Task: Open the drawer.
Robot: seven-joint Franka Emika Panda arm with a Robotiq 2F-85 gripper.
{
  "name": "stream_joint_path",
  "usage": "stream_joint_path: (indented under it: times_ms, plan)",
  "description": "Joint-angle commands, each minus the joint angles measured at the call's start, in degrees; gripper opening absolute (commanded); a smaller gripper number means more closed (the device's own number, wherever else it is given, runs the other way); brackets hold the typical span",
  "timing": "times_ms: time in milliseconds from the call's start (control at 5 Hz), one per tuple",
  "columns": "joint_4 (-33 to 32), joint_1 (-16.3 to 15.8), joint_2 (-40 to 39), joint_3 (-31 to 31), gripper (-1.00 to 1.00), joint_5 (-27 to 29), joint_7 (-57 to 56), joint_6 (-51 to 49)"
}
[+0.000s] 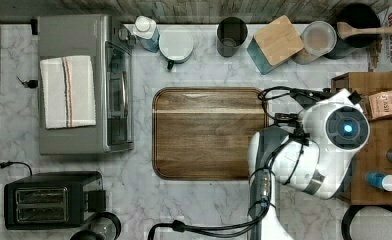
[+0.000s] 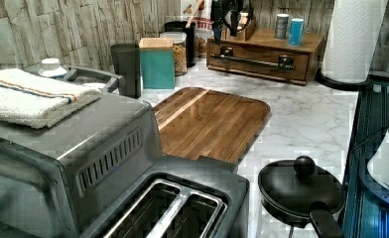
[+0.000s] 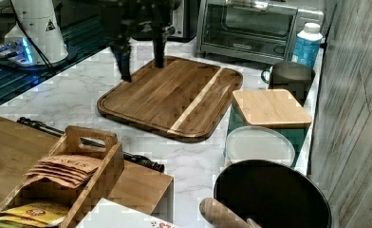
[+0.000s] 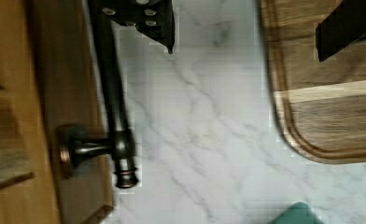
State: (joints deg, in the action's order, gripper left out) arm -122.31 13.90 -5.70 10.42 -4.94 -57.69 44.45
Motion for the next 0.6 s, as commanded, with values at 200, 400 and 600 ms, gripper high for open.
stream_joint_path:
  times_ms: [200,400,600]
  plan:
    - [1.3,4.0,-2.9,3.6,1.0,1.6,-16.6,3.9]
    - [1.3,5.4,-3.3,3.8,1.0,0.8,-17.6,5.1]
    - [2.1,5.6,-4.4,4.7,1.0,1.3,-19.2,4.6]
